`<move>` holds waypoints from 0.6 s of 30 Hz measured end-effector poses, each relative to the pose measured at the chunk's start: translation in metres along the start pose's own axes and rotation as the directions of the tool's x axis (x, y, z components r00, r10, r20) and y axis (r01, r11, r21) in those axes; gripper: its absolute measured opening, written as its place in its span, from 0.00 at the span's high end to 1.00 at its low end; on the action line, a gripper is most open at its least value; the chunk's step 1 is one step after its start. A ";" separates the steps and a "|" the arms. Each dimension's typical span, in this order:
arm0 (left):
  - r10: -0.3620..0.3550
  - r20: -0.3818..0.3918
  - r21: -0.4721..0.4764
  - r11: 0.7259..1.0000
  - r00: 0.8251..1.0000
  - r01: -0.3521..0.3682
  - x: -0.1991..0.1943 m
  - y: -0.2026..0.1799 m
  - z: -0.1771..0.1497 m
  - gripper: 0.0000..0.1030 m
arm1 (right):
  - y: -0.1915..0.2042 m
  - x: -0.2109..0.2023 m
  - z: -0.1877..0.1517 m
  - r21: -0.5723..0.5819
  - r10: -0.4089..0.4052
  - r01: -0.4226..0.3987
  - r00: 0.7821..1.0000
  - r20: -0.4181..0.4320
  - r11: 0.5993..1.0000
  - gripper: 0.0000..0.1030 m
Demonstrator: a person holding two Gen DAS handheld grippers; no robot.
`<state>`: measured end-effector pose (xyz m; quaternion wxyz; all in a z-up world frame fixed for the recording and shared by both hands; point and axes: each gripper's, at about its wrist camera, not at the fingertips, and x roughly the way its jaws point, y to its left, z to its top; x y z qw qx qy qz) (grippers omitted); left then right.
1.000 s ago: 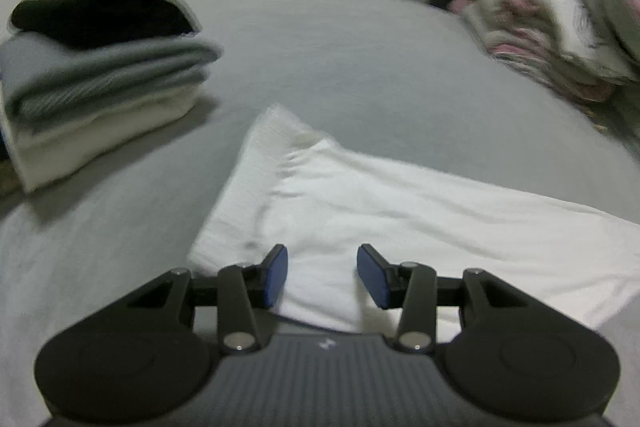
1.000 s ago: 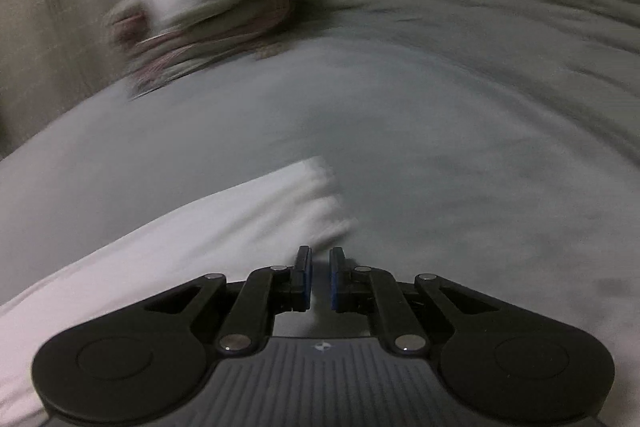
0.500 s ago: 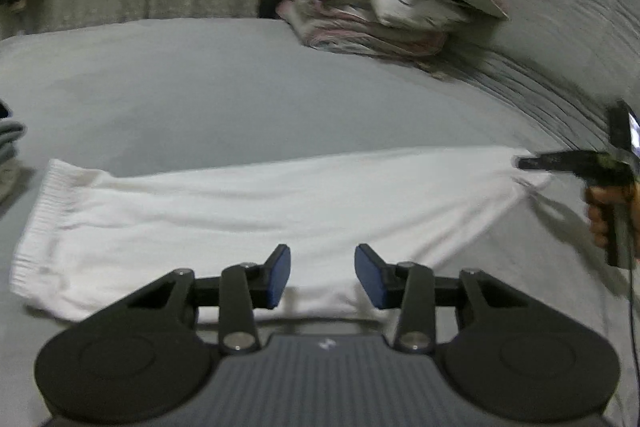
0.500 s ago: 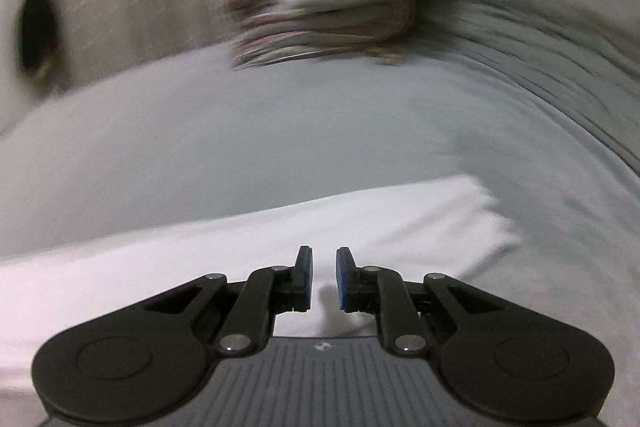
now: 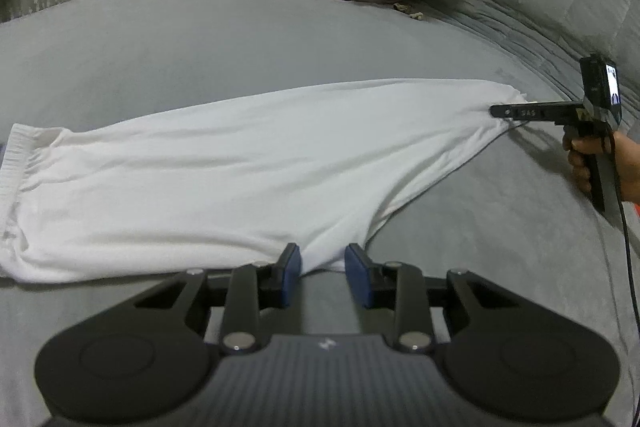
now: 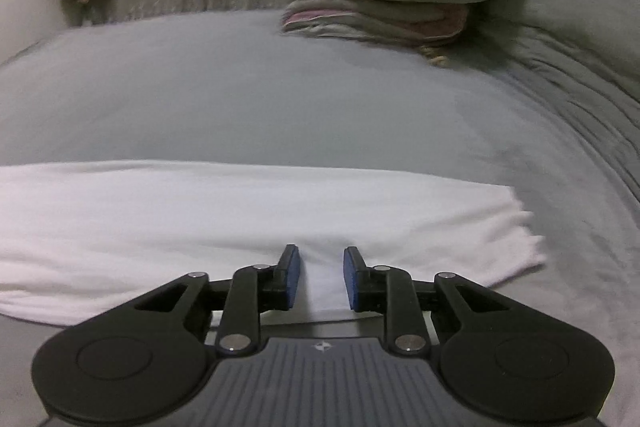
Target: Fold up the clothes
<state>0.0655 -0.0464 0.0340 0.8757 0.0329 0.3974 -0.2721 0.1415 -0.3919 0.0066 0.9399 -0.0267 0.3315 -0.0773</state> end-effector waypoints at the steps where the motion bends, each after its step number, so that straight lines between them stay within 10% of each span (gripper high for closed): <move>1: 0.000 0.000 0.002 1.000 1.000 0.000 0.000 -0.001 0.000 0.74 | -0.013 0.001 0.001 0.030 -0.023 0.023 1.000 0.004 0.999 0.78; 14: -0.007 0.000 -0.016 1.000 1.000 0.007 0.000 0.000 0.001 0.74 | -0.105 0.008 0.012 0.228 -0.305 0.304 0.952 -0.032 0.925 0.74; 18: -0.006 0.001 -0.015 1.000 1.000 0.006 0.000 0.000 0.001 0.74 | -0.102 0.005 0.024 0.273 -0.255 0.239 0.967 0.021 0.932 0.74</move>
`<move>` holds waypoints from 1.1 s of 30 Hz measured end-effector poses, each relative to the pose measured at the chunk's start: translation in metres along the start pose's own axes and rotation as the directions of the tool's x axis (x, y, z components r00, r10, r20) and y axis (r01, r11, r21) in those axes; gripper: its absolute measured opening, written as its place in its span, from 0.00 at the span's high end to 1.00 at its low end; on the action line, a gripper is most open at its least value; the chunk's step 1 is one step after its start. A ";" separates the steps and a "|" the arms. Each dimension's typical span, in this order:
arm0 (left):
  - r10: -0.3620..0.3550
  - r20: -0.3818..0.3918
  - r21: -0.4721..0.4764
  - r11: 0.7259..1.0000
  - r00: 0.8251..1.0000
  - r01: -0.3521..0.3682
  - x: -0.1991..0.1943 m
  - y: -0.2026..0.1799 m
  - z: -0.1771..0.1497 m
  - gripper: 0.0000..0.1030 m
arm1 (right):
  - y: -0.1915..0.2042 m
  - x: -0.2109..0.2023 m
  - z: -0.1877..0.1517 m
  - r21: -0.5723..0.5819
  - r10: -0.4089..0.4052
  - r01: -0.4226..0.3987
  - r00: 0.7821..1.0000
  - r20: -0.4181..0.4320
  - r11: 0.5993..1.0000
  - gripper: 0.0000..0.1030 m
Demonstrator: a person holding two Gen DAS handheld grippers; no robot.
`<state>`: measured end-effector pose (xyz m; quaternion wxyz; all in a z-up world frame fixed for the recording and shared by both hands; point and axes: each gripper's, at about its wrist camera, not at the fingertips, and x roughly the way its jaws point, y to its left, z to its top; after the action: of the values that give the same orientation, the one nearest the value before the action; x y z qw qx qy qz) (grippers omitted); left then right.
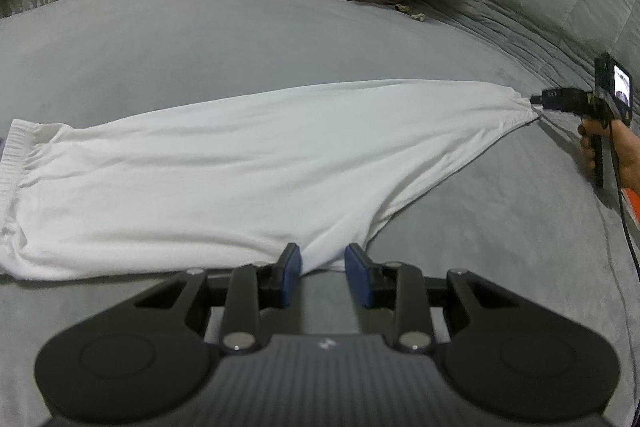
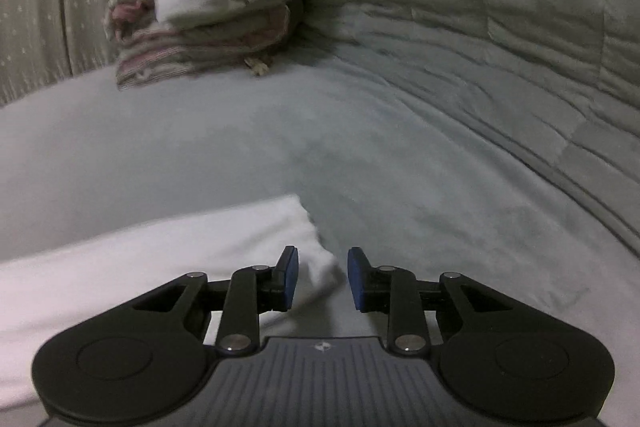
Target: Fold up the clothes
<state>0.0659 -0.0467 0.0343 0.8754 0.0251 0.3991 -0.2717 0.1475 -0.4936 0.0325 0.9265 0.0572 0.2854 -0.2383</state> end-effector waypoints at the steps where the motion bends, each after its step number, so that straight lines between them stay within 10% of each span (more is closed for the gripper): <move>1: 0.001 0.000 0.002 1.000 1.000 -0.001 0.000 0.000 0.000 0.74 | 0.004 -0.001 0.001 -0.014 0.019 -0.019 1.000 0.016 1.000 0.74; 10: -0.008 0.003 -0.015 1.000 1.000 0.008 0.000 0.002 0.001 0.74 | 0.033 0.024 -0.005 -0.091 0.170 -0.173 0.985 -0.041 0.981 0.68; 14: -0.015 0.005 -0.028 1.000 1.000 0.015 0.001 0.003 0.002 0.74 | 0.011 0.033 0.004 -0.028 -0.014 0.013 1.000 -0.028 1.000 0.67; 20: -0.058 0.080 -0.123 0.990 0.995 0.068 -0.016 0.025 0.012 0.72 | 0.004 0.021 0.013 0.071 0.014 -0.013 1.000 -0.014 0.997 0.67; 28: 0.059 0.151 -0.305 0.952 0.987 -0.010 -0.031 0.088 0.029 0.67 | 0.070 -0.004 0.010 -0.026 0.210 -0.210 0.978 -0.019 0.977 0.65; 33: 0.189 0.114 -0.364 0.921 0.975 -0.136 -0.016 0.117 0.029 0.67 | 0.138 -0.013 -0.011 -0.147 0.403 -0.419 0.906 -0.127 0.896 0.65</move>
<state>0.1350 0.0524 0.0449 0.9121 -0.1197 0.3723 -0.1226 0.1975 -0.3645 0.0265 0.9430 0.0474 0.3294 -0.0088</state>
